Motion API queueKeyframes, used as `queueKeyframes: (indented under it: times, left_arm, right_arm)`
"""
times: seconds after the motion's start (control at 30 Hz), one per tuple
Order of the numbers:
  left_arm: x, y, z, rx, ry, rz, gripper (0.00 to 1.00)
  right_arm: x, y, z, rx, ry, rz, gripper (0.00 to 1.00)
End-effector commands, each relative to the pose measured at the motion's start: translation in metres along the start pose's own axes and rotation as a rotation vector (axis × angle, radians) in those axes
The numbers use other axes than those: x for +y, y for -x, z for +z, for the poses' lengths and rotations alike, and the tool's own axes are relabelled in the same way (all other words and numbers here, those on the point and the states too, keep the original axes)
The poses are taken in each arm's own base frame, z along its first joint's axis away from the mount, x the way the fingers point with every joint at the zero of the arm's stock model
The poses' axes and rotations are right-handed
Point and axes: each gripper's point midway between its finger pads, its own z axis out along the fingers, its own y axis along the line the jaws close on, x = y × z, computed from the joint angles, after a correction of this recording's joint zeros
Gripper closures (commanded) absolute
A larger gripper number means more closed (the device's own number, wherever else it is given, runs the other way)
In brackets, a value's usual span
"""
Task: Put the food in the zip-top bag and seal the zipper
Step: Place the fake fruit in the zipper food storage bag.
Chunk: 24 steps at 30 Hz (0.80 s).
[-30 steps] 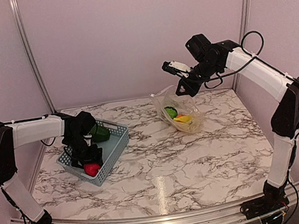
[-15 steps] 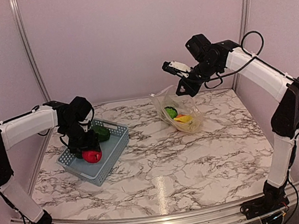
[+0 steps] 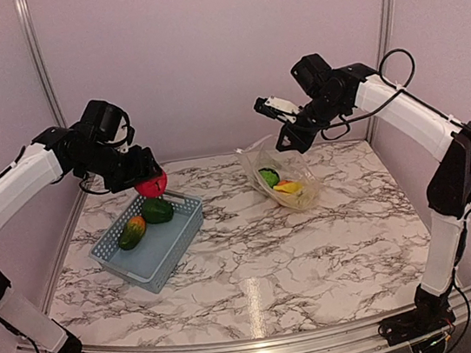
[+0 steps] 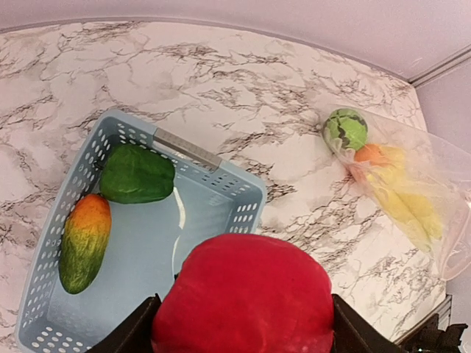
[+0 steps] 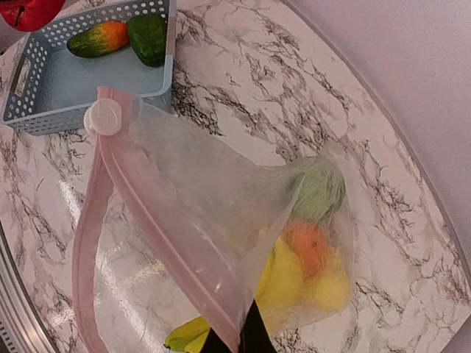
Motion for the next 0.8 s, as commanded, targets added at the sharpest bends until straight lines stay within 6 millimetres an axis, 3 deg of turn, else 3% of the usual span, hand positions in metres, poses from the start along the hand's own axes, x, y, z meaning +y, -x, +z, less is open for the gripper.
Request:
queueKeyframes:
  times: [0.0, 0.33, 0.6, 0.77]
  left_arm:
    - [-0.054, 0.03, -0.033, -0.182, -0.246, -0.007, 0.53]
    - [-0.15, 0.046, -0.079, -0.377, -0.547, 0.101, 0.57]
    - [-0.227, 0.032, -0.074, -0.384, -0.733, 0.202, 0.57]
    - [-0.263, 0.019, -0.063, -0.358, -0.805, 0.251, 0.58]
  right_arm:
    - [0.007, 0.02, -0.014, -0.054, -0.015, -0.028, 1.0]
    - [0.015, 0.033, -0.012, -0.07, -0.013, -0.033, 1.0]
    - [0.01, 0.045, -0.012, -0.098, -0.032, -0.015, 1.0]
    - [0.009, 0.046, -0.013, -0.1, -0.034, -0.014, 1.0]
